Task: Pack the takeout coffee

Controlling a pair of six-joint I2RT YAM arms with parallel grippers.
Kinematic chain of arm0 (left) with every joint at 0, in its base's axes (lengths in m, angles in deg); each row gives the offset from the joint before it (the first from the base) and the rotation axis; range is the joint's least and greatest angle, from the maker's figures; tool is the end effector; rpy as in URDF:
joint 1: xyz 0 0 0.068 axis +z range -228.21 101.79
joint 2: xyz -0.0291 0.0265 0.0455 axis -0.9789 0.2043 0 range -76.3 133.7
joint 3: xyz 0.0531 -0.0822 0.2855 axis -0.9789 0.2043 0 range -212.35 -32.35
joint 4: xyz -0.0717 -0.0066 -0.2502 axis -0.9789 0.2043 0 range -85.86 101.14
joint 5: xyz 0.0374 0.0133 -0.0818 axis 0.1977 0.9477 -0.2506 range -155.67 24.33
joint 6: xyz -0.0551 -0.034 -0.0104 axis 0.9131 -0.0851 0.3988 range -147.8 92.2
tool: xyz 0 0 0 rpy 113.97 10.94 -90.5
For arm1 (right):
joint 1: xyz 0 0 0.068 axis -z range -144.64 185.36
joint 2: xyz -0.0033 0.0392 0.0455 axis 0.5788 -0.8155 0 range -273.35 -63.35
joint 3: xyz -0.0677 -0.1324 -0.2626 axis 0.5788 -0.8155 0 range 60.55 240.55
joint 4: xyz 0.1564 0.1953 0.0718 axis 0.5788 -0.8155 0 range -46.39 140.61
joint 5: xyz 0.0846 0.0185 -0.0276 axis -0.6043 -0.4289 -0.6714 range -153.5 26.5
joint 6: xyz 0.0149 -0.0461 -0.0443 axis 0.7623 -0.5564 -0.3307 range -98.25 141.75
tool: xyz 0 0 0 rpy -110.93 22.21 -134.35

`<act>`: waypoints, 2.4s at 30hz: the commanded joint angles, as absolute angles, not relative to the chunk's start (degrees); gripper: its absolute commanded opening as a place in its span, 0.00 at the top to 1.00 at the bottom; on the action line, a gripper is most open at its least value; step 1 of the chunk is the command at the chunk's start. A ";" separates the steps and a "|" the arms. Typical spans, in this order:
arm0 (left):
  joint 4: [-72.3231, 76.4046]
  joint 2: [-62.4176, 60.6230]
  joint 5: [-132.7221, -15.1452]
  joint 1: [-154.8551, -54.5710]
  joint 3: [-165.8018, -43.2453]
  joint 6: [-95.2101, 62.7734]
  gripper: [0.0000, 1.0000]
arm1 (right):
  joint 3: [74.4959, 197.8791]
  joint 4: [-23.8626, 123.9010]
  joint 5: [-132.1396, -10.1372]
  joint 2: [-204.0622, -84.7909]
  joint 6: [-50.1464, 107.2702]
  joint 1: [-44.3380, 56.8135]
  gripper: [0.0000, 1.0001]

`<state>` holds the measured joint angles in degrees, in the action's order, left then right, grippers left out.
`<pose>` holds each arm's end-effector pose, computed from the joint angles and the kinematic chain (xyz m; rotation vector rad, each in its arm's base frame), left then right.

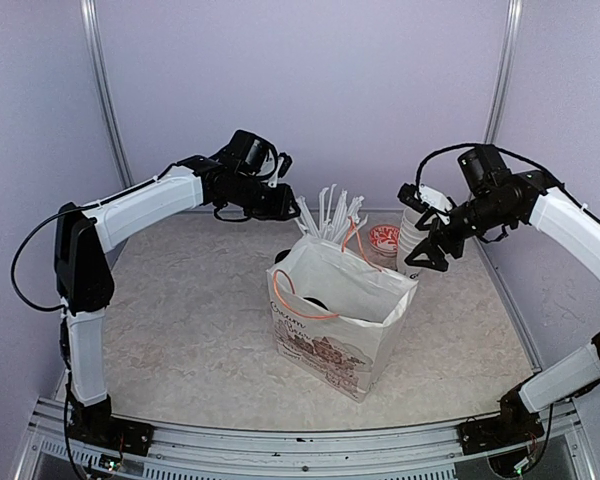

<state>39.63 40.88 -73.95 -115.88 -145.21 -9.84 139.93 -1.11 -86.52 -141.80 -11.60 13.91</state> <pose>0.3896 -0.3101 0.3363 0.4799 2.2986 -0.6632 0.2540 0.1215 0.3712 -1.2565 2.0467 0.3969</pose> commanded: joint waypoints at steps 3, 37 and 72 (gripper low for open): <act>37.46 42.23 -76.12 -115.65 -145.53 -9.52 0.83 | 139.05 -0.22 -86.10 -141.32 -11.15 14.53 0.01; 54.77 5.05 -64.39 -129.74 -153.86 -11.73 1.00 | 144.72 -2.20 -83.10 -145.32 -11.03 14.53 0.00; 55.39 22.76 -81.23 -139.55 -144.18 -12.53 0.57 | 136.18 0.20 -81.41 -137.74 -11.53 15.10 0.00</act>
